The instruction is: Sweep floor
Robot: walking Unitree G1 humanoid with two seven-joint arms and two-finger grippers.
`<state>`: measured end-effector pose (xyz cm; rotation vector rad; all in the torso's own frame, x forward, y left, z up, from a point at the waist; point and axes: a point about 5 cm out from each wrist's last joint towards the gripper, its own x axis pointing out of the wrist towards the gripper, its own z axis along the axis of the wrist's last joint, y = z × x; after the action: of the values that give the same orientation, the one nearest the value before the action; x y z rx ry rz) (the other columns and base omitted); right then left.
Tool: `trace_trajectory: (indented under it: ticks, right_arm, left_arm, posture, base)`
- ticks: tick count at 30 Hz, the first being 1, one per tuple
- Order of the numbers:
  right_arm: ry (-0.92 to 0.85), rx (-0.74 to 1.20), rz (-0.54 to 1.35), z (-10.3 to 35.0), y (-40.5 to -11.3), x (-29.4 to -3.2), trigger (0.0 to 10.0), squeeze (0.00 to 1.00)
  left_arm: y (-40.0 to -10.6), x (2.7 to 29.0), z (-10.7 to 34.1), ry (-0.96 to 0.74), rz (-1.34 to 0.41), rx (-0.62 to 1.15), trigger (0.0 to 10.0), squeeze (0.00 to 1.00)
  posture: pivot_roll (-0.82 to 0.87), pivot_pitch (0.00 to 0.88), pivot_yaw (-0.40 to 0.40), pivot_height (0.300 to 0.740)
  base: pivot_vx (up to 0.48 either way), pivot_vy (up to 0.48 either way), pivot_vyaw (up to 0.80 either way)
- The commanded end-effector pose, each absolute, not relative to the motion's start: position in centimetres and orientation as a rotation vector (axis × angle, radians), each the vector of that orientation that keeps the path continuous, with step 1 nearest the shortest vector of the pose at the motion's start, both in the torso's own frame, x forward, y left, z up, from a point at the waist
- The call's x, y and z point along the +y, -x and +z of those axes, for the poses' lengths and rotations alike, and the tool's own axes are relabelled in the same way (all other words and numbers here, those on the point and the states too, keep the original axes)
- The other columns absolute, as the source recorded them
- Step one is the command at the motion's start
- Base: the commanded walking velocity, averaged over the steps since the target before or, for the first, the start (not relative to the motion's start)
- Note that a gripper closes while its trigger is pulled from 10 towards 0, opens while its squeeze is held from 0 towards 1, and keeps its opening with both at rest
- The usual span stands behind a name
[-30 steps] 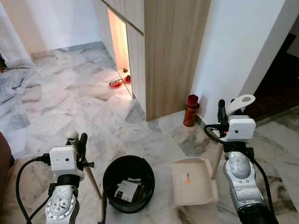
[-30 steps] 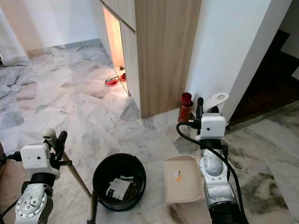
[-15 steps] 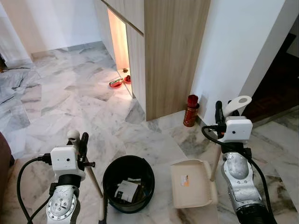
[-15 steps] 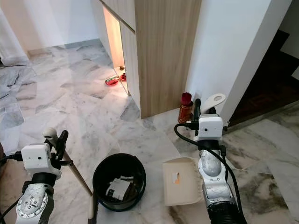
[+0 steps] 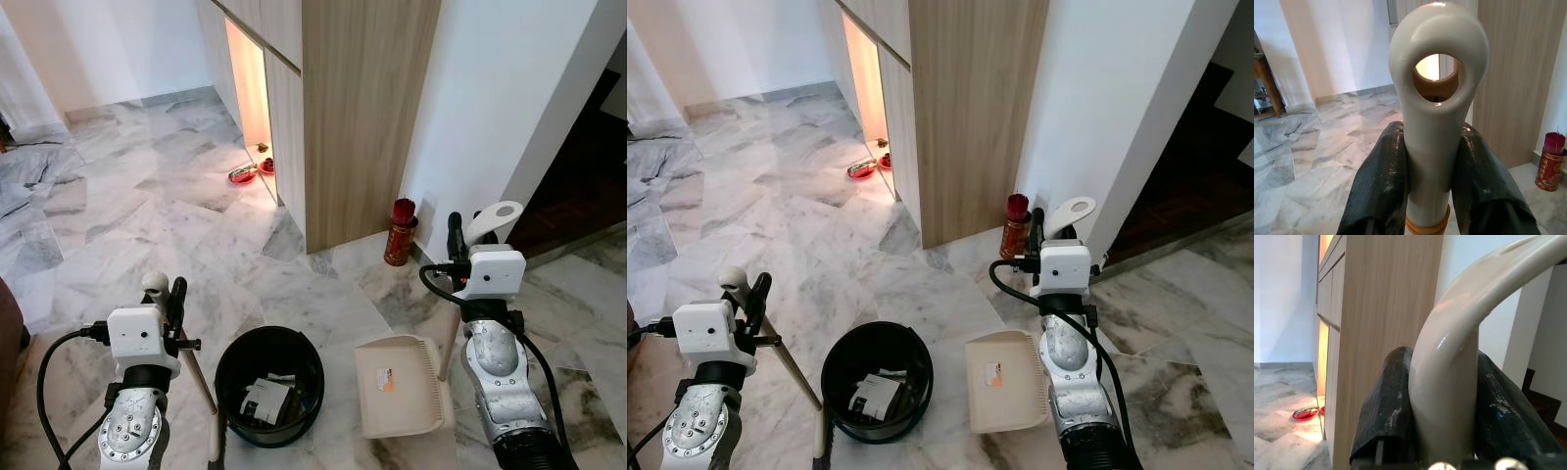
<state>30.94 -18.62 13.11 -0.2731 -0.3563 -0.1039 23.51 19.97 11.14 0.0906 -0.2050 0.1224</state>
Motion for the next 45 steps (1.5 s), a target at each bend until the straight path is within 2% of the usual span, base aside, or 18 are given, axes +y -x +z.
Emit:
trace_trajectory:
  ticks: [1,9,45]
  right_arm:
    - [0.280,-0.431,-0.087,14.69,-31.15,-18.06,10.0,0.00]
    - [0.274,-0.429,-0.077,14.64,-31.11,-17.85,10.0,0.00]
    - [0.257,-0.434,-0.046,14.88,-31.27,-17.46,10.0,0.00]
  left_arm:
    - [-23.75,20.07,12.09,-0.106,0.130,-0.253,10.0,0.00]
    - [-23.81,20.15,12.22,-0.106,0.131,-0.260,10.0,0.00]
    - [-23.89,20.08,12.17,-0.103,0.140,-0.268,10.0,0.00]
  posture:
    - [0.11,0.025,0.034,0.740]
    - [0.11,0.028,0.034,0.740]
    - [0.11,0.009,0.024,0.740]
  base:
    - [0.000,0.000,0.00]
    - [0.000,0.000,0.00]
    - [-0.277,0.000,0.00]
